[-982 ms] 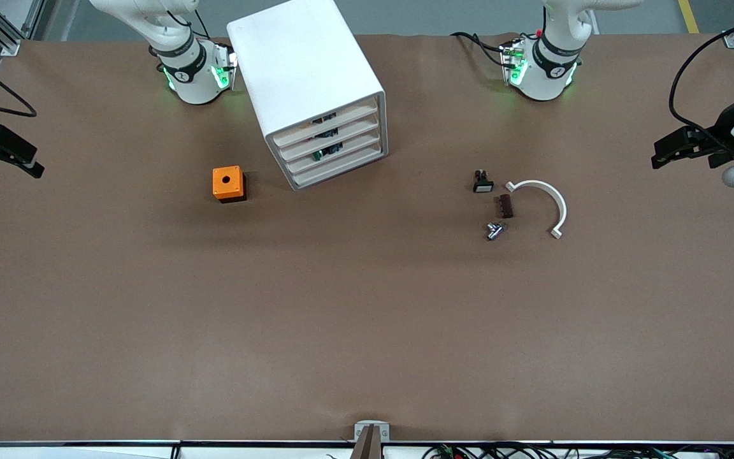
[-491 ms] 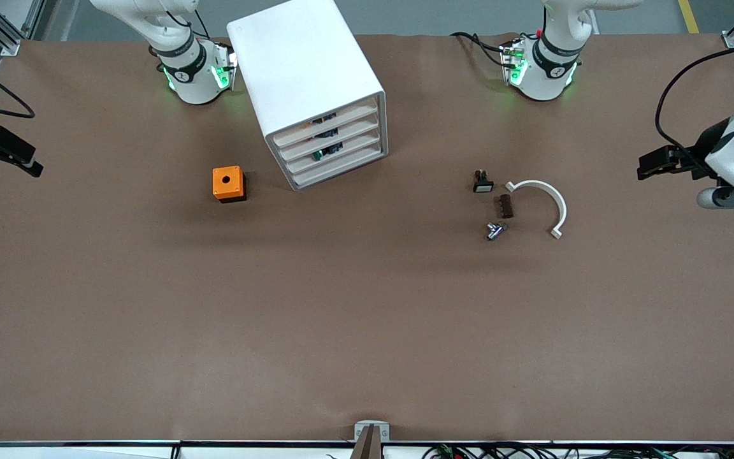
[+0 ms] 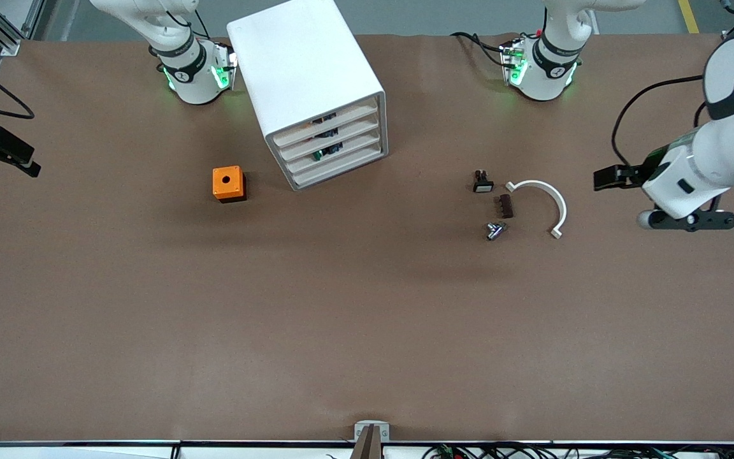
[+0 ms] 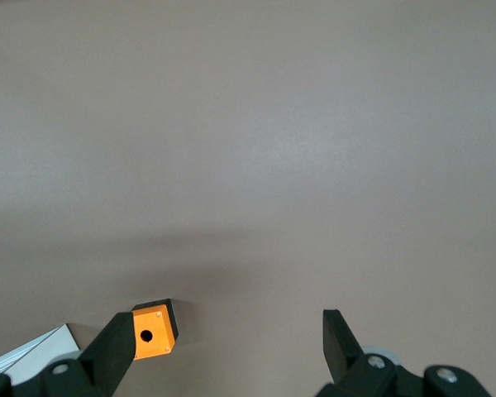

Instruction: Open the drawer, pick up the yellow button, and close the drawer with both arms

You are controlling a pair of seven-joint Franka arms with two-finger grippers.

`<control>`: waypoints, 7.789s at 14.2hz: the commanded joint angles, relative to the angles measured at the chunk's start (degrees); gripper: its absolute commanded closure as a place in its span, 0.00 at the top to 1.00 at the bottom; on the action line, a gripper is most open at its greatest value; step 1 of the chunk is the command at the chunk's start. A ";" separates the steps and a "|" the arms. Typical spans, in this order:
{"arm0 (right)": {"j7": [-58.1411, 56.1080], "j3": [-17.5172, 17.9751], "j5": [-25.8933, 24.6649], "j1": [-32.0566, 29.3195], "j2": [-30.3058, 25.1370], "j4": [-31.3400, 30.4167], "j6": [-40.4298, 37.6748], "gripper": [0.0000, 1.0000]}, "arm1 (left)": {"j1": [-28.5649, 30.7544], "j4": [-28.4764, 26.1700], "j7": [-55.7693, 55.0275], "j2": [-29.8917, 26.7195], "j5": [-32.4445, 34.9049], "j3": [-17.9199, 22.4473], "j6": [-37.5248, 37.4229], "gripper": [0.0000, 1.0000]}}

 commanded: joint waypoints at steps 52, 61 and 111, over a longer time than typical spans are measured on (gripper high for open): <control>0.78 1.02 -0.98 -0.75 0.01 -0.28 -0.75 1.00 | -21.92 6.72 -119.87 36.49 -52.17 -14.06 -8.56 0.19; 3.50 1.11 -0.98 0.12 0.36 -0.19 -0.48 1.00 | -13.49 7.25 -119.70 36.23 -52.00 -14.06 -8.21 0.19; 97.99 1.11 10.97 50.92 17.24 -8.53 23.51 1.00 | -11.45 16.91 -53.79 21.90 3.81 -13.80 16.31 1.00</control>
